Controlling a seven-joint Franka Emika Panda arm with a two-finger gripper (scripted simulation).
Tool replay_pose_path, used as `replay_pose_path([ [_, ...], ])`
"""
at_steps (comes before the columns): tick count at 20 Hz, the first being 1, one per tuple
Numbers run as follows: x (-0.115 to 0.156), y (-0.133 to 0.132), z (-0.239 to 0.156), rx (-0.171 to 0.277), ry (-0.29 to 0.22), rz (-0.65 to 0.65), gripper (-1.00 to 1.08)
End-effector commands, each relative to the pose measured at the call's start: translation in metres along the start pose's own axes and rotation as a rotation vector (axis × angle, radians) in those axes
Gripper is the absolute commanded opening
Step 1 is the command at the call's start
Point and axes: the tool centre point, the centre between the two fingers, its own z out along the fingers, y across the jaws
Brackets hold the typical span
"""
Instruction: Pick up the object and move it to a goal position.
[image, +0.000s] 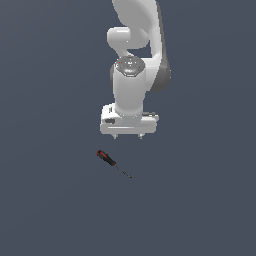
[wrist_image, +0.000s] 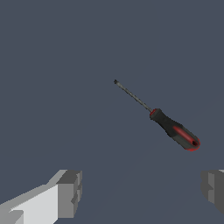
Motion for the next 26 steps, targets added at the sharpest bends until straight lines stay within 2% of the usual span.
replay_pose_path([
  [1,0.000,0.000,0.000,0.000,0.000,0.000,1.00],
  [11,-0.001,-0.019,-0.011,-0.020,0.008,-0.047,1.00],
  [18,0.000,-0.016,-0.009,-0.019,0.007,-0.059,1.00],
  [26,0.006,-0.008,0.003,-0.020,0.003,-0.147,1.00],
])
